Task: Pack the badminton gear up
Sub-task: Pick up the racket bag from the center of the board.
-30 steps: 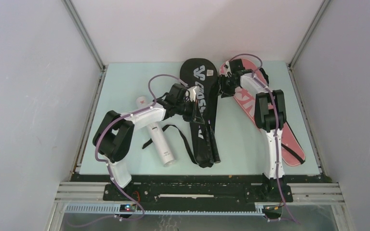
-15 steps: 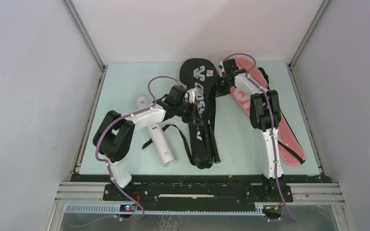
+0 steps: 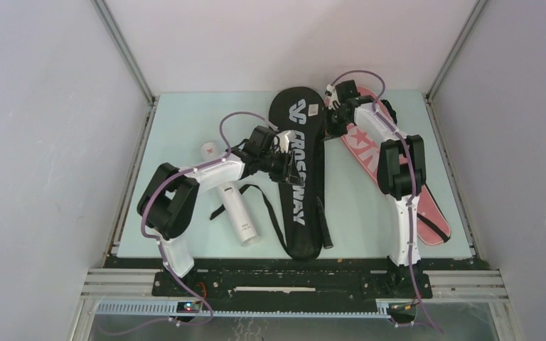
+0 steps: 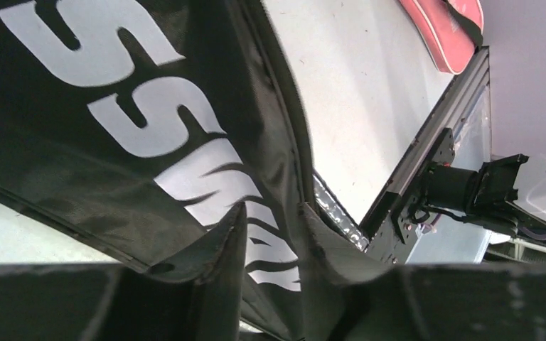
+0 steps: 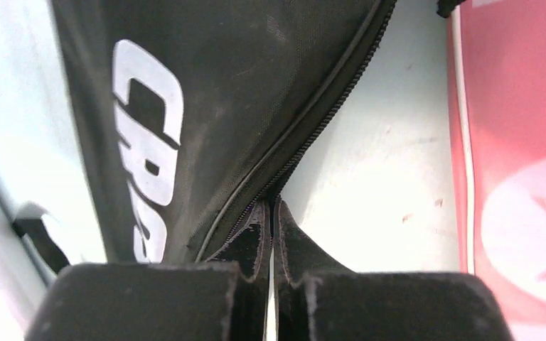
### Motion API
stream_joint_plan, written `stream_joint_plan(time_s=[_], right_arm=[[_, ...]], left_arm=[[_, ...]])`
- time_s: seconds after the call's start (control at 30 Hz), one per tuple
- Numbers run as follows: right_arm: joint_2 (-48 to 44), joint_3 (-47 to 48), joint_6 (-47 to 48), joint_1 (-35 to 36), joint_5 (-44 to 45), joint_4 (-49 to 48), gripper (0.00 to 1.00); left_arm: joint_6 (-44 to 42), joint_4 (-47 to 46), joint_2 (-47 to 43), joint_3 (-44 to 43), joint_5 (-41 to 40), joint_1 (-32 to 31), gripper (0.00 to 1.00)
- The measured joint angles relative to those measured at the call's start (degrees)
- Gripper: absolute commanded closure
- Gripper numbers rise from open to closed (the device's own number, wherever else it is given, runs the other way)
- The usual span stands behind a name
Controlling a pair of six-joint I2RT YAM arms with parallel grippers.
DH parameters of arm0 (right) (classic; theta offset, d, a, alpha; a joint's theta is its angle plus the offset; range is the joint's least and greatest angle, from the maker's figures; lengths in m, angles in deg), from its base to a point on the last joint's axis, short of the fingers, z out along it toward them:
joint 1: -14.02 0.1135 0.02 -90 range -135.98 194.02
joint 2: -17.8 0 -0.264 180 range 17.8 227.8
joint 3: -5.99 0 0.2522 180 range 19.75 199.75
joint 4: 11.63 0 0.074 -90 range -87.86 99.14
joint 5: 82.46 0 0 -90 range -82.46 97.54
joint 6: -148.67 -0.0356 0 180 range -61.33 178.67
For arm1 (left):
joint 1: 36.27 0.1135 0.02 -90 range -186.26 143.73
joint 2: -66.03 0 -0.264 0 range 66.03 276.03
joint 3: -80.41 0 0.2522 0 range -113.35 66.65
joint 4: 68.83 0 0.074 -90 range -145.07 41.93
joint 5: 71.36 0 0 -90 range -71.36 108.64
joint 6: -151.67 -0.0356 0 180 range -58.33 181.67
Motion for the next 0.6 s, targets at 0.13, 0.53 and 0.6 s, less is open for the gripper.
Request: stream_joint_plan(time_s=[0.13, 0.53, 0.6], right_arm=[[-4.5, 0.0, 2.5, 0.2, -0.2, 4.3, 1.0], [-12.0, 2.8, 11.7, 2.1, 3.3, 15.7, 1.0], [-12.0, 4.2, 12.4, 2.9, 3.8, 17.7, 1.0]], left_arm=[[0.0, -0.3, 0.5, 0.0, 1.9, 0.1, 0.49], [-2.5, 1.4, 0.9, -1.8, 3.5, 2.0, 0.18], [-3.1, 2.3, 0.9, -3.3, 3.5, 2.9, 0.15]])
